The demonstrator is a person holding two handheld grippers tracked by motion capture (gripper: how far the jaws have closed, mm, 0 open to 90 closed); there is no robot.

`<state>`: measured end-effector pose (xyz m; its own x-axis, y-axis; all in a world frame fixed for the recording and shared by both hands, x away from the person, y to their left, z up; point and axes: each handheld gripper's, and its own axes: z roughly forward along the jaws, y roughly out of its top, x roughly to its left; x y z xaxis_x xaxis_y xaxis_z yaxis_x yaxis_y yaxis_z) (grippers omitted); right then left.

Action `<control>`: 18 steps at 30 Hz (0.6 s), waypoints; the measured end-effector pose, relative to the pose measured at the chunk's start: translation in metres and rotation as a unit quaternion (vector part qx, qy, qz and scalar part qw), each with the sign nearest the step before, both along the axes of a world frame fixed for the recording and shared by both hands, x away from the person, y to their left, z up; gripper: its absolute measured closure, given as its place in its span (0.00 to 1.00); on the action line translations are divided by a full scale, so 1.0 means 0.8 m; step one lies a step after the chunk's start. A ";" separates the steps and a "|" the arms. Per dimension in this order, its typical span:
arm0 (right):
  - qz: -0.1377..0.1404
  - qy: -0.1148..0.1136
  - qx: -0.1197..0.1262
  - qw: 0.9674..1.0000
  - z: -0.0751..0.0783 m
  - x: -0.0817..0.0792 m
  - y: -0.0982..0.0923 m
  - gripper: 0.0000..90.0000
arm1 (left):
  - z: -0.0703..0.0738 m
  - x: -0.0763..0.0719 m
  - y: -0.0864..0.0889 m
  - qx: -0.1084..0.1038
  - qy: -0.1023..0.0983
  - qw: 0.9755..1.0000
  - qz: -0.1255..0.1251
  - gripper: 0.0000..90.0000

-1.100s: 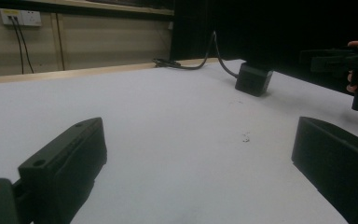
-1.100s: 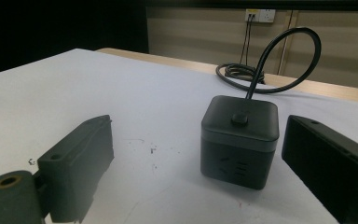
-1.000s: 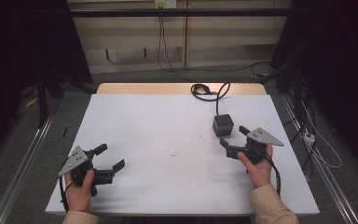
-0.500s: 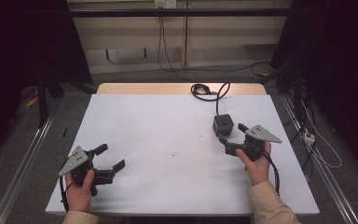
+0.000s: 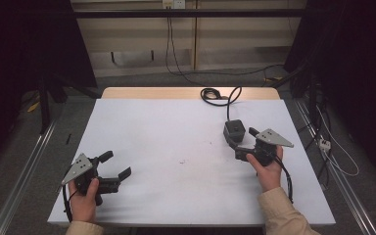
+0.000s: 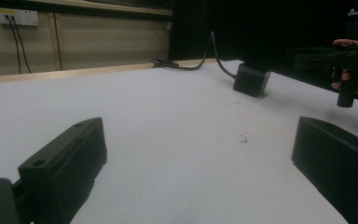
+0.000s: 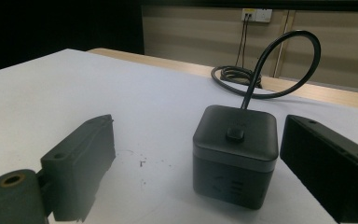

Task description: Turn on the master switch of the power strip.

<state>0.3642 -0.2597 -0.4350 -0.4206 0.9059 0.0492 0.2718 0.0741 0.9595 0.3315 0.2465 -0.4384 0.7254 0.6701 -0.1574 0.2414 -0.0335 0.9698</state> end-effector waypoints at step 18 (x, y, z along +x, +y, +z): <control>-0.004 0.000 0.002 1.000 0.001 0.008 0.001 0.11 | 0.000 -0.001 0.000 0.001 0.000 1.000 0.000 0.03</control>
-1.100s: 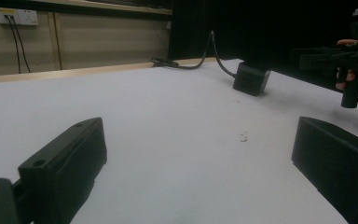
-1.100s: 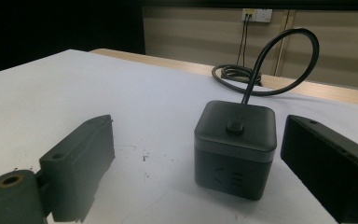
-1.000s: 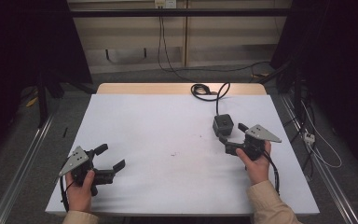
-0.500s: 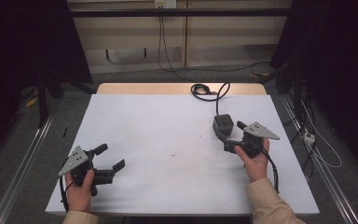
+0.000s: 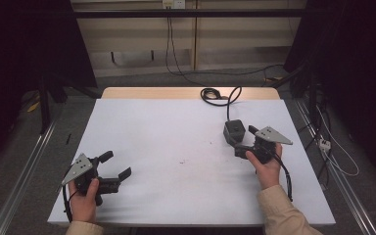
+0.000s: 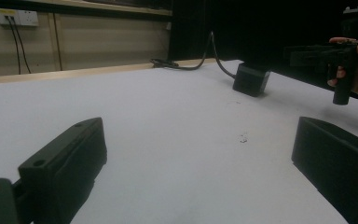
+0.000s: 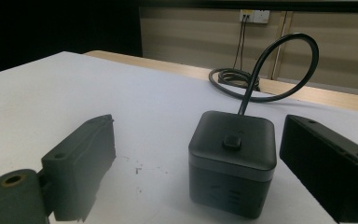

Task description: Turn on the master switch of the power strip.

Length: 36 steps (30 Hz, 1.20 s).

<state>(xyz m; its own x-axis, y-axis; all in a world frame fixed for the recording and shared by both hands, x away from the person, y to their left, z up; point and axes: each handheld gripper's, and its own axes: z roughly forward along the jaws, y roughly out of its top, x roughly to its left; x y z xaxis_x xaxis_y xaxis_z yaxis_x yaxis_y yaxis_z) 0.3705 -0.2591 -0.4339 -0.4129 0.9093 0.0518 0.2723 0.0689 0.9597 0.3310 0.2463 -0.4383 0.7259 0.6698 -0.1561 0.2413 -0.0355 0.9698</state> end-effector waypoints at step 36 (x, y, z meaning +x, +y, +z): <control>0.008 0.005 -0.004 1.000 0.004 0.010 0.002 0.15 | 0.000 -0.001 -0.001 0.002 -0.002 1.000 0.001 0.03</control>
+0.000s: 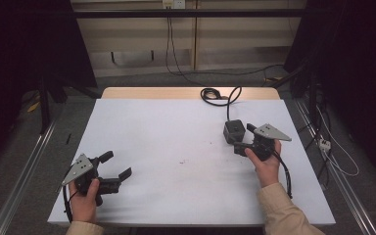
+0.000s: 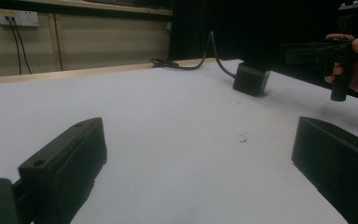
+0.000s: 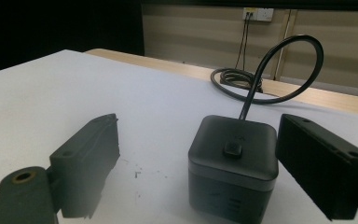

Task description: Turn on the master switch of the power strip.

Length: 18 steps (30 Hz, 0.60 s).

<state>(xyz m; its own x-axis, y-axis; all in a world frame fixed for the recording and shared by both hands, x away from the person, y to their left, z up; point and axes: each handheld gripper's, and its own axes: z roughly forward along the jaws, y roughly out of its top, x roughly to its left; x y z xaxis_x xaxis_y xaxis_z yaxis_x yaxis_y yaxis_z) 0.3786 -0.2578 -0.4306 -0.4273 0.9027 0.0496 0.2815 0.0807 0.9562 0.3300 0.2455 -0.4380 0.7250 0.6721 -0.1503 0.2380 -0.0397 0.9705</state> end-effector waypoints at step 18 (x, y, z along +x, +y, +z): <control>0.005 0.006 0.001 1.000 -0.002 0.008 0.002 0.21 | -0.001 0.000 -0.001 0.000 0.000 1.000 -0.003 0.03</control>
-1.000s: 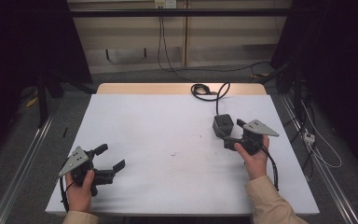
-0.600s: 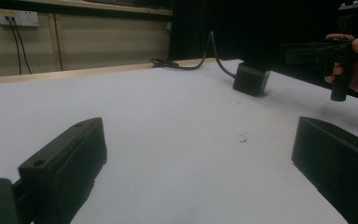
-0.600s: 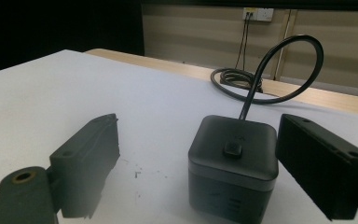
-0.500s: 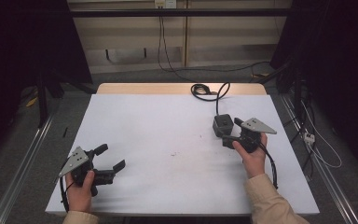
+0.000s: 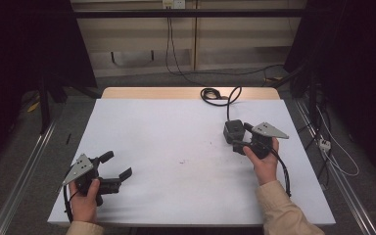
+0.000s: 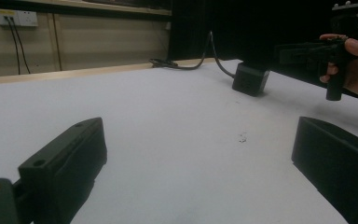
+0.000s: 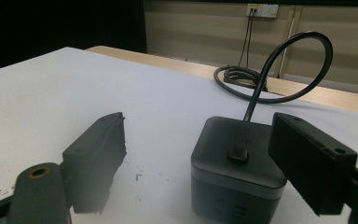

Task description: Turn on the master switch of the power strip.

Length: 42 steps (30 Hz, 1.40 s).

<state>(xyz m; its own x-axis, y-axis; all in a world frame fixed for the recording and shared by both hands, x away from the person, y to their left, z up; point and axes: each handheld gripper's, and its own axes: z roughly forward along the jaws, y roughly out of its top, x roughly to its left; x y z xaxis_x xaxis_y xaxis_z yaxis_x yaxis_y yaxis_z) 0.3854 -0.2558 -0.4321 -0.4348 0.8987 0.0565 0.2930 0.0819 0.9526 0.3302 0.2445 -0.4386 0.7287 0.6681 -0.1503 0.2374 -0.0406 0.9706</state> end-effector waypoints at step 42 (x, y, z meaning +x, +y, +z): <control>0.012 0.010 -0.005 1.000 0.005 0.017 0.000 0.52 | 0.000 0.000 0.000 -0.007 0.000 1.000 -0.003 0.03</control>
